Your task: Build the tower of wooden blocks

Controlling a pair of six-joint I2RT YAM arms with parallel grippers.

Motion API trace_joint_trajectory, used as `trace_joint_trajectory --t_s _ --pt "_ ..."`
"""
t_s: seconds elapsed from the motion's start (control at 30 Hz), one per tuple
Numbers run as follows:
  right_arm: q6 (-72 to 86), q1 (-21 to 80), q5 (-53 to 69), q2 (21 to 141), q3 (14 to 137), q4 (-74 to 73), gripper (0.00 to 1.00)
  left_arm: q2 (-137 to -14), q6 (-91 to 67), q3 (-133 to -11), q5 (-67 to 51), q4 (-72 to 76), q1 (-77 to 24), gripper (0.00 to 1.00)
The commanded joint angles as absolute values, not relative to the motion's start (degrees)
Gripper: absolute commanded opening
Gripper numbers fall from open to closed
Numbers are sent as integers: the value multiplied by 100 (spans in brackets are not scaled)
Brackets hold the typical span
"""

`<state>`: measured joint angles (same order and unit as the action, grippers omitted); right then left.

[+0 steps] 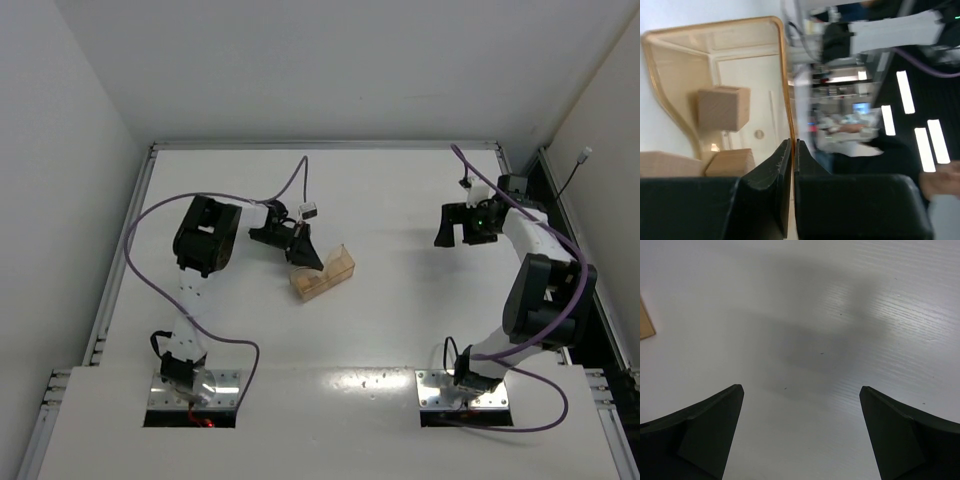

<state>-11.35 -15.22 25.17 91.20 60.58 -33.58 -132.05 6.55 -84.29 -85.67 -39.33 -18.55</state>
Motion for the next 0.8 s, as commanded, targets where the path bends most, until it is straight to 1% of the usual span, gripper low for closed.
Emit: trace_joint_trajectory --t_s 0.0,0.1,0.13,0.17,0.3,0.37,0.53,0.57,0.67,0.77 --pt "-1168 -1503 2602 9018 6346 -3427 100 -13280 1204 -8692 -9113 -4184 -2003 0" --pt "-1169 -1503 2602 9018 6346 -3428 100 -12571 1205 -8692 -9281 -4297 -2118 0" --pt "-1169 -1503 2602 9018 6346 -3428 100 -12046 1204 -8692 -9281 -4298 -2205 0" --pt "-1169 -1503 2602 8965 6346 -3428 100 -11841 1108 -8640 -9281 -4298 -2206 0" --pt "-1117 -1503 2654 8965 6293 -3428 100 -11461 906 -8640 -9281 -4228 -2338 0" --pt "-1116 -1503 2654 9026 6293 -3376 100 -11461 853 -8640 -9281 -4228 -2338 0" --pt "-1063 -1503 2707 9026 6293 -3375 100 -12276 1055 -8517 -9281 -4403 -2145 0" --pt "-1063 -1503 2707 9026 6293 -3375 100 -12626 1107 -8578 -9281 -4403 -2092 0" --pt "-1063 -1503 2576 8965 6240 -3322 100 -12972 1265 -8902 -9176 -4745 -2039 0" --pt "-1003 -1503 2470 8912 6135 -3322 100 -12807 881 -8956 -8518 -4502 -2039 0"
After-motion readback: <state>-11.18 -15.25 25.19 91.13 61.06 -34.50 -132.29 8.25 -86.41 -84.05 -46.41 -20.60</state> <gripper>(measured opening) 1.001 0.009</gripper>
